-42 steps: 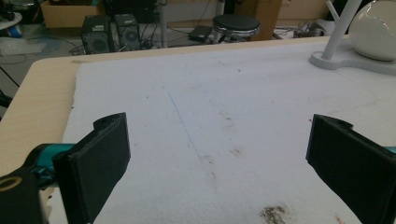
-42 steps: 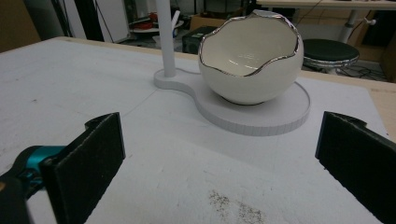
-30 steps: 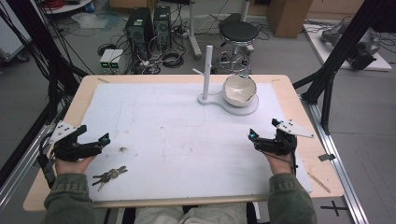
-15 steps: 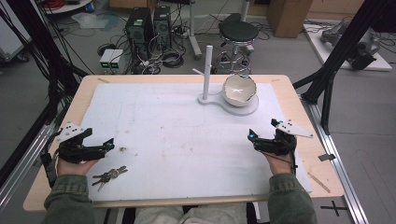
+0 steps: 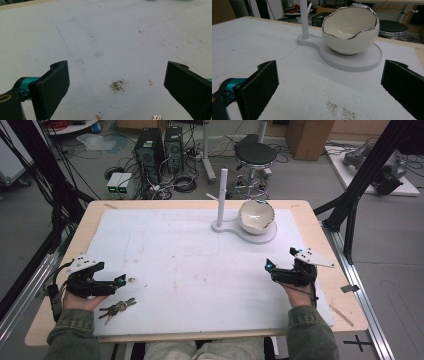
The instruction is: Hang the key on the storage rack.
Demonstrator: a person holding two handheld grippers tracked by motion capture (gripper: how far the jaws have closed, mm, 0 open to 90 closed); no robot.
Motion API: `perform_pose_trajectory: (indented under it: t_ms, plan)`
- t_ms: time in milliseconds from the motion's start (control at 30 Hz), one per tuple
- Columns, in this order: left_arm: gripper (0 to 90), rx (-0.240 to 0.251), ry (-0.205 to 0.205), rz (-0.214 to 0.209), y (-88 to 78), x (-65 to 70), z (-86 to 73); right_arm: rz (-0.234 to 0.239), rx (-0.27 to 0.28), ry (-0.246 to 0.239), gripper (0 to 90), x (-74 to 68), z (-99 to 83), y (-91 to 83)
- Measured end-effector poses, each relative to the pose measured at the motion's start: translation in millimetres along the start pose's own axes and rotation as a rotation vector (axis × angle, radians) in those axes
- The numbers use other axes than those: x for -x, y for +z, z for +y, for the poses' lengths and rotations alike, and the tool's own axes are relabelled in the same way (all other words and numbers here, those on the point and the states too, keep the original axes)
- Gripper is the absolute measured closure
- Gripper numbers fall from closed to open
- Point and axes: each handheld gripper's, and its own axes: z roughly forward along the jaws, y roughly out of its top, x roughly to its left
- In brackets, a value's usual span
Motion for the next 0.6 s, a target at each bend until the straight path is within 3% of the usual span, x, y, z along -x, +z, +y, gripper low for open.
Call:
perform_pose_trajectory:
  t_ms: [467,600]
  plan:
    - [8.0,-0.103,0.036,-0.086,6.1,8.6,-0.7,0.009,-0.012,-0.018,0.3,-2.5,-0.3,1.3]
    - [8.0,-0.157,0.056,-0.113,6.6,10.9,0.8,0.013,-0.011,-0.019,0.3,-3.8,-0.2,1.2]
